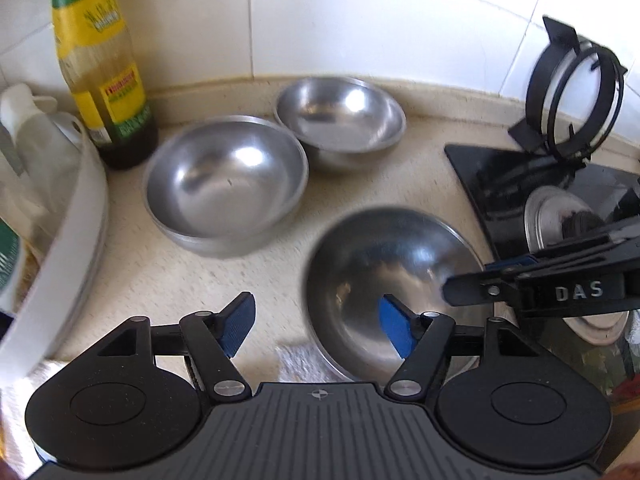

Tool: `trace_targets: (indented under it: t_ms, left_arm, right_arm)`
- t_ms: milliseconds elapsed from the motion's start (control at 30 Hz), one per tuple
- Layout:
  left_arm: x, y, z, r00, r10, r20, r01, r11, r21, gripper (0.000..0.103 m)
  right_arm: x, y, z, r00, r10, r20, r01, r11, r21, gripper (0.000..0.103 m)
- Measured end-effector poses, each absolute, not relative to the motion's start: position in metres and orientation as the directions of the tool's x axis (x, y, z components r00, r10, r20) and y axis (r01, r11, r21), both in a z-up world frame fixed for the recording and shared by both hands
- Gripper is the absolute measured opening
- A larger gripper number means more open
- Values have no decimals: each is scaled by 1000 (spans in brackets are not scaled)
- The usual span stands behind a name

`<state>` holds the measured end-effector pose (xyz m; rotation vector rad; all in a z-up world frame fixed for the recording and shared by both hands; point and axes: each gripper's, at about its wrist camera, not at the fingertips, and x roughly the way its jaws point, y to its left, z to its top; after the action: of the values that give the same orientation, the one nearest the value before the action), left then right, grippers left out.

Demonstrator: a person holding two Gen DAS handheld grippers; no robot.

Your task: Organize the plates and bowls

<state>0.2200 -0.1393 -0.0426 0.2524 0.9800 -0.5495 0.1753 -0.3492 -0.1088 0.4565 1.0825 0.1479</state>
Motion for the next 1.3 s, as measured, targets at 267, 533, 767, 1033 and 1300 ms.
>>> trace_targets:
  t_ms: [267, 533, 767, 1033, 1300]
  left_arm:
    - [225, -147, -25, 505, -285, -815, 544, 838, 44, 78]
    - [243, -166, -12, 574, -262, -776, 557, 819, 135, 83]
    - [270, -182, -12, 595, -242, -767, 555, 814, 174, 84]
    - [294, -195, -21, 597, -225, -770, 557, 807, 196, 85]
    - [319, -205, -23, 587, -224, -778, 555, 811, 186, 86]
  right_arm:
    - [182, -363, -84, 536, 282, -796, 98, 915, 391, 27]
    - [217, -370, -73, 588, 242, -772, 101, 925, 367, 28]
    - [244, -380, -76, 604, 224, -765, 127, 920, 370, 28]
    - [259, -384, -85, 601, 225, -767, 147, 912, 382, 29]
    - [269, -388, -92, 600, 224, -768, 168, 903, 395, 34]
